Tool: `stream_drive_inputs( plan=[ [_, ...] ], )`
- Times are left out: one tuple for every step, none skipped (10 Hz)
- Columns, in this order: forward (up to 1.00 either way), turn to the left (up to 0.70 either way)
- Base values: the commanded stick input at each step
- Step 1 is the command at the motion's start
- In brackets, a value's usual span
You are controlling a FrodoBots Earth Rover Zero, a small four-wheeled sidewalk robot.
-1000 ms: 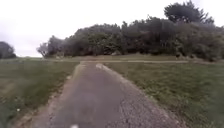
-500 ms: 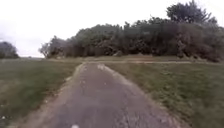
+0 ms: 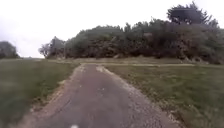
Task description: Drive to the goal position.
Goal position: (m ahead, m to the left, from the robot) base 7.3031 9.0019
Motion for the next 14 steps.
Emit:
stream_drive_inputs(
  plan=[
    [0.7, 0.12],
    [0.7, 0.05],
    [0.7, 0.02],
    [0.7, 0.0],
    [0.7, 0.0],
    [0.7, 0.04],
    [0.7, 0.09],
    [0.7, 0.11],
    [0.7, 0.06],
    [0.7, 0.01],
    [0.7, 0.0],
    [0.7, 0.0],
    [0.7, 0.14],
    [0.7, 0.14]
  ],
)
